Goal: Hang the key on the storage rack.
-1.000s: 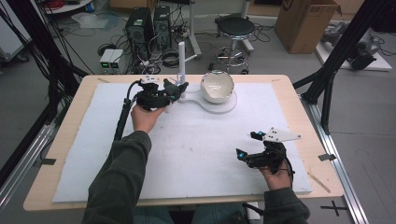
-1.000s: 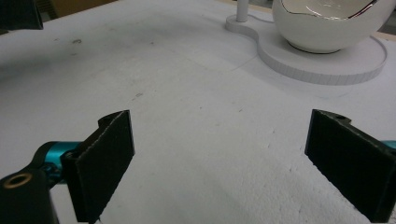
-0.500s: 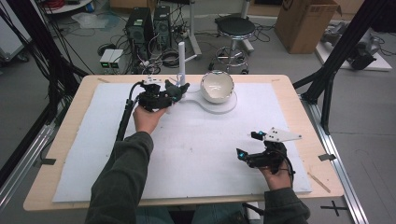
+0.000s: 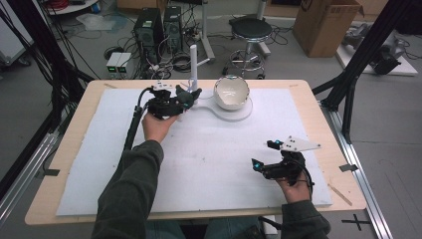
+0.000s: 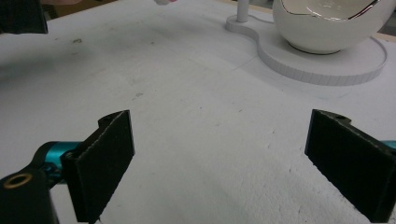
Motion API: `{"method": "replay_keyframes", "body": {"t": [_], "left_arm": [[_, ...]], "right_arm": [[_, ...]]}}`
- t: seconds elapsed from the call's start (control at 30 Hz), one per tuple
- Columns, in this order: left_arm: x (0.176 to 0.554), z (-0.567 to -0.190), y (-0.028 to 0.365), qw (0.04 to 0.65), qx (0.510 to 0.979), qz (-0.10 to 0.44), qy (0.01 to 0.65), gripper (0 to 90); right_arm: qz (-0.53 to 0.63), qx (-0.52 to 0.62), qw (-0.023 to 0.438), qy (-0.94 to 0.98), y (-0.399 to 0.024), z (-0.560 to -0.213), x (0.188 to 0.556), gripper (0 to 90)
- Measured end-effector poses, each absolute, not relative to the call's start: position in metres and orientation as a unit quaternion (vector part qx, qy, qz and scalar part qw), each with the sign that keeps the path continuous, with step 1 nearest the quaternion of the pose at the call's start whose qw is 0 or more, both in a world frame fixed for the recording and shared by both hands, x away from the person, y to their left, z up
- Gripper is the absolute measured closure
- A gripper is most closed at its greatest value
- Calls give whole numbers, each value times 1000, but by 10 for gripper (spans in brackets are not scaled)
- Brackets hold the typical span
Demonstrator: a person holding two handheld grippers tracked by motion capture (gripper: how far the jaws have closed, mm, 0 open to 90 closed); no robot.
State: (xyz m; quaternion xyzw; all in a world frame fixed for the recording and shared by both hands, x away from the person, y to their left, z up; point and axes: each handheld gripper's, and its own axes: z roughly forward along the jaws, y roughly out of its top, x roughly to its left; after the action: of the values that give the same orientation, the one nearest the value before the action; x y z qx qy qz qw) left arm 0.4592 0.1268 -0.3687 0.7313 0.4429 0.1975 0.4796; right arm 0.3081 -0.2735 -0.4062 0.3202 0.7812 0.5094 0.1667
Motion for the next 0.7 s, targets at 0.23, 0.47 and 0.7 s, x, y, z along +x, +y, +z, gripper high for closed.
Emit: {"method": "replay_keyframes", "body": {"t": [0.23, 0.47, 0.7], "left_arm": [[460, -370, 126, 479, 732, 195, 443, 482], [460, -372, 125, 474, 735, 193, 444, 429], [458, -369, 126, 479, 733, 200, 439, 409]], "right_arm": [[508, 320, 165, 783, -273, -406, 308, 76], [508, 318, 168, 782, -273, -406, 308, 76], [508, 318, 168, 782, -273, -406, 308, 76]]}}
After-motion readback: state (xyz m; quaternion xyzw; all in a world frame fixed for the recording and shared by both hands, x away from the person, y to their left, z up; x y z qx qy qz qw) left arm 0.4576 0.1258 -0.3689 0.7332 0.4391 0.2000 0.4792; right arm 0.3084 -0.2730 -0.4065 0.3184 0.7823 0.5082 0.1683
